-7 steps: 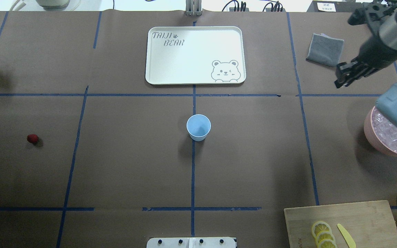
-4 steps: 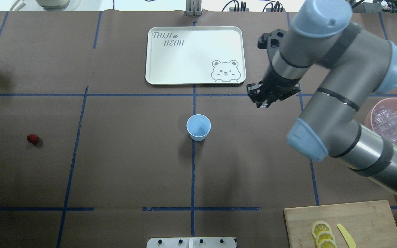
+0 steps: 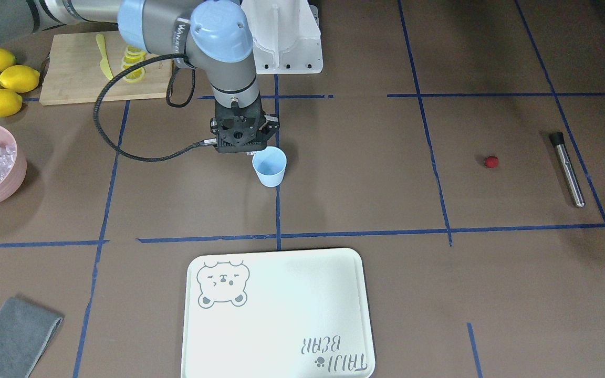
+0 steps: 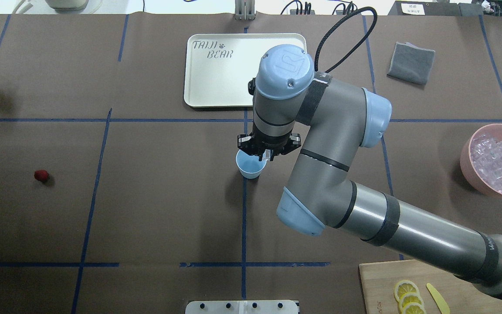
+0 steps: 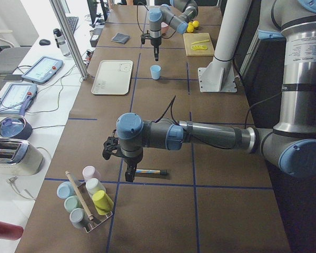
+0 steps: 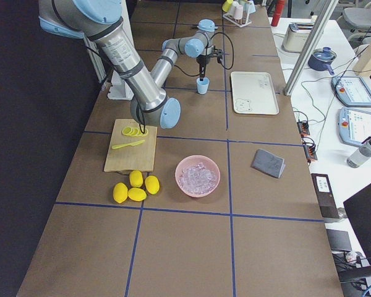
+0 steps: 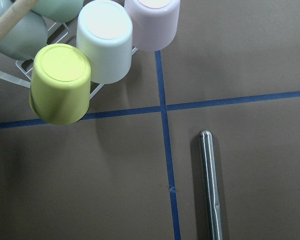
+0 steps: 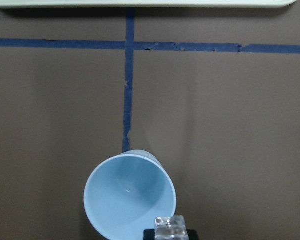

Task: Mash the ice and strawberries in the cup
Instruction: 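Carry the ice cube with the right gripper over the blue cup, then open the right gripper to drop the ice cube into the cup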

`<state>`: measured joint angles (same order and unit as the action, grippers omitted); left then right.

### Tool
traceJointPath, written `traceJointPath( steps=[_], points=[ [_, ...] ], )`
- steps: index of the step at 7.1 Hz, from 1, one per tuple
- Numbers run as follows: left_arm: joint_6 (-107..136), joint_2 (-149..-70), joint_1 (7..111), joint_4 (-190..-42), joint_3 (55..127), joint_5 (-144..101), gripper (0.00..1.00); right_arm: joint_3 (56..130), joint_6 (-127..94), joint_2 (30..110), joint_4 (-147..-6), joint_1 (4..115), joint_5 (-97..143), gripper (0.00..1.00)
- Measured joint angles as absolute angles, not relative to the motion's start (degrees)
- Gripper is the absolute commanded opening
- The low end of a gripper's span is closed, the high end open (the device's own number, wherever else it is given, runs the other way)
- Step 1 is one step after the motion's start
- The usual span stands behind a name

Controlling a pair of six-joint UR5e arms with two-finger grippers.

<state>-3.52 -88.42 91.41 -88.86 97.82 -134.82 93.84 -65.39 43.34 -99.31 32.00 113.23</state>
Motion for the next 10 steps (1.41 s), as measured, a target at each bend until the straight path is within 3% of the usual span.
traceJointPath(
  steps=[3,4,5,6,7,10],
  points=[
    [-3.5,-88.4,91.4,-88.9,97.8,-134.8,1.00,89.6,-66.7,40.0,-98.1,31.0,112.1,0.02],
    [-3.5,-88.4,91.4,-88.9,97.8,-134.8,1.00,89.4,-66.8,39.9,-98.1,31.0,112.1,0.12],
    [-3.5,-88.5,91.4,-88.9,97.8,-134.8,1.00,89.3,-66.7,39.9,-98.1,31.0,112.0,0.29],
    [-3.5,-88.5,91.4,-88.9,97.8,-134.8,1.00,89.2,-66.7,39.9,-98.1,31.0,112.0,0.59],
    [-3.5,-88.5,91.4,-88.9,97.8,-134.8,1.00,89.2,-66.7,39.9,-98.1,31.1,112.0,0.80],
    [-3.5,-88.4,91.4,-88.9,97.8,-134.8,1.00,89.2,-66.7,40.1,-98.1,31.1,112.0,0.90]
  ],
)
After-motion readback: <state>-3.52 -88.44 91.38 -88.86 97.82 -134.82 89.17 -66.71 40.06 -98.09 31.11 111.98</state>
